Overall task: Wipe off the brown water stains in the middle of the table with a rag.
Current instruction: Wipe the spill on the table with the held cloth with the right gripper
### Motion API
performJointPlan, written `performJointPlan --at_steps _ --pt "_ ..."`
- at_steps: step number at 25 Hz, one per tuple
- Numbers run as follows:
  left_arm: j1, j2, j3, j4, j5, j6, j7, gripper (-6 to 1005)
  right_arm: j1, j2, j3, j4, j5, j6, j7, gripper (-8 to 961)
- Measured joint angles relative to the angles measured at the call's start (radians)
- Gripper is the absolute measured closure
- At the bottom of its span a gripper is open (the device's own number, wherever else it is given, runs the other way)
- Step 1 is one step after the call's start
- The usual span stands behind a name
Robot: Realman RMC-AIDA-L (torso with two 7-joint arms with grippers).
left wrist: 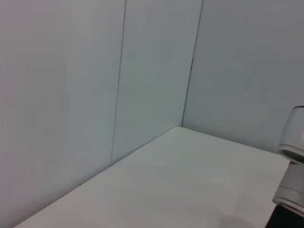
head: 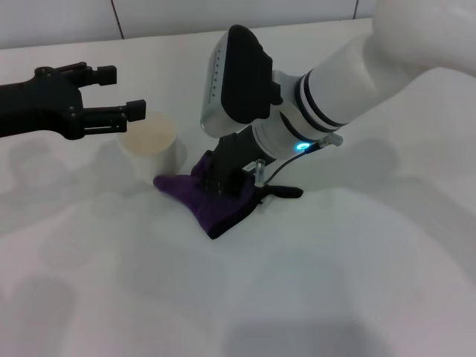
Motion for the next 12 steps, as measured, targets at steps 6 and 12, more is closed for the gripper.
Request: performJointPlan --at_steps 6,12 --pt "0.002 0.0 0.0 0.0 0.002 0.0 0.0 138 -0.004 -0.002 0.005 0.002 -0.017 0.013 0.017 872" --pt "0.007 0.0 0.0 0.0 0.002 0.0 0.001 138 -0.012 -0.006 0.008 0.002 -0.027 0.026 0.034 868"
